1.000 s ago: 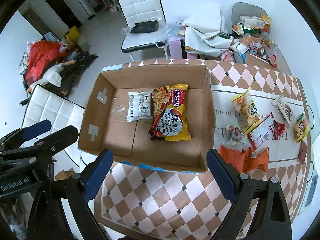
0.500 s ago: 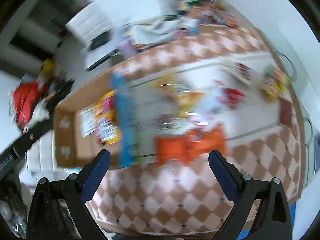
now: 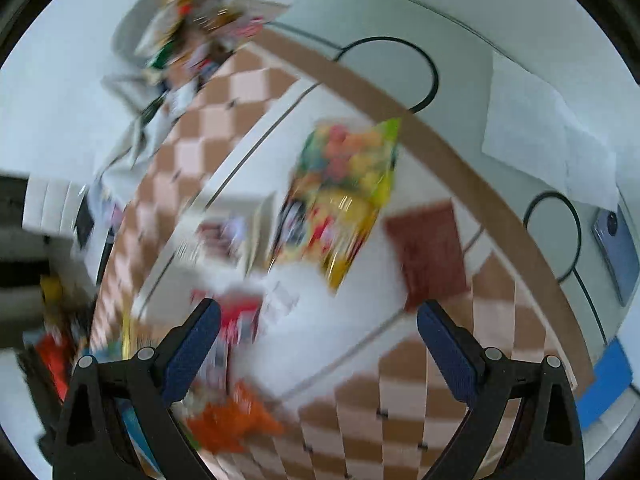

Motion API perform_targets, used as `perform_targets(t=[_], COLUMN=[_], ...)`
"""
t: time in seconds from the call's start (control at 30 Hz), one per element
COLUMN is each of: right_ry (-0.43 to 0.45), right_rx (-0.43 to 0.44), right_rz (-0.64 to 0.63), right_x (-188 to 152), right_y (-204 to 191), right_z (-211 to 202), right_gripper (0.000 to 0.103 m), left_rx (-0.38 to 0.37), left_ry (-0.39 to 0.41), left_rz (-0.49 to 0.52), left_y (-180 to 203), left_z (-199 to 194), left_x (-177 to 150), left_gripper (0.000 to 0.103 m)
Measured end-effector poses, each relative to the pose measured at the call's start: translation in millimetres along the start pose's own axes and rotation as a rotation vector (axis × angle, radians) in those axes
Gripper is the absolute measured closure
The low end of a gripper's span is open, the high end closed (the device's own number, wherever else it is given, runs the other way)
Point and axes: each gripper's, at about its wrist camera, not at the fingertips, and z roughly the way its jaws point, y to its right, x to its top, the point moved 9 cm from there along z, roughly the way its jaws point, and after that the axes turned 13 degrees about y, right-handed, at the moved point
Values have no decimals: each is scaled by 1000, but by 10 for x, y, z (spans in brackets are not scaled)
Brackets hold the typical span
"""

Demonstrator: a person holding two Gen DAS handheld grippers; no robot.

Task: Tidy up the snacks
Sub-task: 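Grasp the yellow egg-cake packet with the left tool while the right tool grasps the panda packet, then carry both packets into the box and release them beside the noodles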

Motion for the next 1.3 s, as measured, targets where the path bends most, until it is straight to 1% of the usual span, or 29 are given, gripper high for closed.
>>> perform_targets(t=[0.1, 0.17, 0.37, 0.43, 0.47, 0.53, 0.6, 0.63, 0.7, 0.73, 0.83, 0.93, 1.03, 1.07, 1.17, 1.23, 1.3], right_ry=[-22, -49, -141, -167, -177, -200, -217, -226, -184, -170, -149, -136, -120, -114, -76, -65, -58], right_rx=[-21, -28, -31, -44, -51, -74, -93, -92, -131, -125, -117, -103, -79, -67, -39, -10, 27], right_rz=[28, 43, 27, 31, 36, 43, 41, 43, 12, 7, 5, -12, -35, -46, -121, -158, -211], right_x=[209, 281, 190, 135, 105, 46, -27, -60, -40, -42, -87, -151, -233, -211, -285, -352, -491], right_y=[36, 25, -44, -34, -21, 19, 58, 56, 53, 30, -16, -76, -196, -256, -486, -566, -776], right_z=[289, 460, 792, 887, 923, 1009, 1081, 1110, 1082, 1071, 1041, 964, 804, 757, 496, 282, 82], right_gripper=[3, 3, 3, 3, 3, 3, 11, 19, 31, 36, 42, 43, 44, 44, 44, 44, 44], left_rx=[12, 13, 42, 60, 80, 108, 111, 115, 121, 126, 137, 136, 120, 116, 97, 68, 41], left_ry=[-42, -58, -73, -68, -73, -52, -24, -18, -5, 3, 30, 56, 79, 91, 139, 171, 193], left_rz=[-48, -70, -72, -52, -36, -4, 36, 51, 74, 90, 143, 176, 190, 197, 230, 253, 267], left_y=[1, 5, 44, 64, 63, 65, 100, 113, 102, 118, 172, 220, 255, 269, 301, 342, 304], left_z=[227, 320, 496, 535, 554, 548, 520, 509, 454, 444, 354, 253, 109, 46, -207, -426, -634], left_x=[17, 19, 67, 84, 82, 92, 108, 103, 94, 82, 21, -39, -108, -107, -60, -162, -207], left_gripper=[10, 10, 10, 26, 35, 42, 48, 49, 53, 54, 56, 56, 56, 56, 56, 56, 56])
